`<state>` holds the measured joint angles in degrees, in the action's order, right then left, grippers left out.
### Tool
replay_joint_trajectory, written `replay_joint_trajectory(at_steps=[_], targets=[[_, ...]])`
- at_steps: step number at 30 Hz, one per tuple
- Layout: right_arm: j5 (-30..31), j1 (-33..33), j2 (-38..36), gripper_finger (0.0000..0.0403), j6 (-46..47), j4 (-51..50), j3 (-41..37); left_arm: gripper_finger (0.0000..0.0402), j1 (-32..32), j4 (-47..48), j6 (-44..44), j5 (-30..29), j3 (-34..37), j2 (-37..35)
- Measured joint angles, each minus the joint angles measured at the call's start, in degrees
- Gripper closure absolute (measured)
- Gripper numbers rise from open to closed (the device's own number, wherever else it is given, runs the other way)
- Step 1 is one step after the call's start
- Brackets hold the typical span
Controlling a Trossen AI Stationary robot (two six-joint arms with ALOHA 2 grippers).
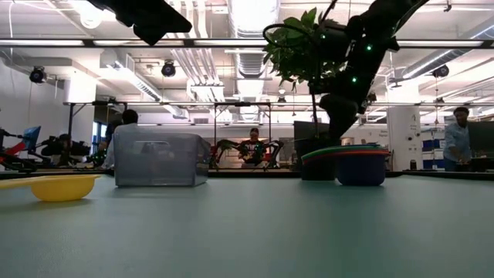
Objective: Nest measuring cups in basket
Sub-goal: Stack the blue measuring cup on top of the light green measuring cup
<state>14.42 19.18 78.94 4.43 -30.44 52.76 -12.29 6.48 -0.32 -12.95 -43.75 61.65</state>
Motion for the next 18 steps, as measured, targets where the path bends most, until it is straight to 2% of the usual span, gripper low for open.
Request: replay_joint_trajectory(at_steps=[18], targets=[[-1.41,0.74,0.0,0.0394,-3.25,2.6,-0.77,0.0402,0.02,0.0,-0.02,0.0,0.0,0.0]])
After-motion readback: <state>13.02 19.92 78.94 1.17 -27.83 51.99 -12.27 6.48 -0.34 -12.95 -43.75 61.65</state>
